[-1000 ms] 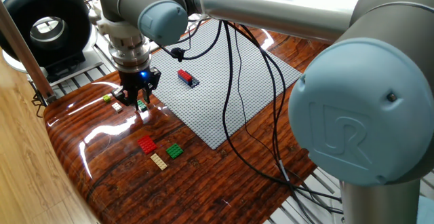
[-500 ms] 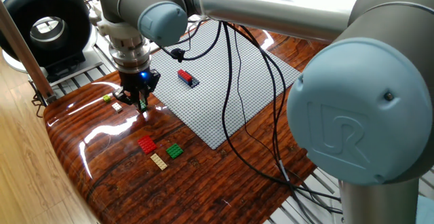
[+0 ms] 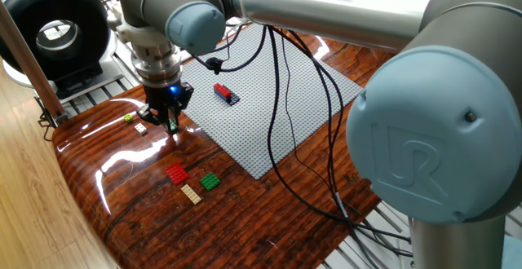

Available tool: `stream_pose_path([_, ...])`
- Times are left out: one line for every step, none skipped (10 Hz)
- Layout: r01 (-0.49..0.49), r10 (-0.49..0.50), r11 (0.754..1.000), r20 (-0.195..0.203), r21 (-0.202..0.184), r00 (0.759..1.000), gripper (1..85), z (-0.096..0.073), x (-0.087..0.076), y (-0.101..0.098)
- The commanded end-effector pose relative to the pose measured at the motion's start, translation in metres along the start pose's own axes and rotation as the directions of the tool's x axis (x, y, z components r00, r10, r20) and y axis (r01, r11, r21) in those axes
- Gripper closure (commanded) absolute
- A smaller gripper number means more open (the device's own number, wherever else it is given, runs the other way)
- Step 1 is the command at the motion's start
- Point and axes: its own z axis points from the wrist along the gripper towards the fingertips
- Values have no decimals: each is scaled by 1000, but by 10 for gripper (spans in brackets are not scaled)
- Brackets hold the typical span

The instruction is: Build with small Lego blocks

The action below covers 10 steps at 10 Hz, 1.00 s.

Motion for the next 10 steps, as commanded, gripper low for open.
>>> stream_pose_path([37, -37, 999, 4, -13, 999, 843, -13, 3, -3])
stream_pose_path([16, -16, 999, 7, -27, 1000, 843, -13, 5, 7])
stream_pose_path([-5, 7, 999, 34, -54, 999, 843, -12, -3, 19])
stream_pose_path([-23, 29, 996, 75, -83, 997, 843, -13, -14, 26])
stream_pose_path([-42, 50, 996, 96, -82, 994, 843, -14, -20, 25])
stream_pose_path([-56, 61, 997, 94, -57, 994, 843, -13, -19, 18])
stream_pose_path([-37, 41, 998, 86, -46, 995, 843, -13, -17, 16])
stream_pose_path([-7, 10, 999, 76, -49, 997, 843, -14, -14, 14])
stream_pose_path([33, -30, 998, 61, -47, 998, 843, -20, -9, -10])
stream_pose_path([77, -74, 995, 50, -57, 996, 843, -25, -4, -30])
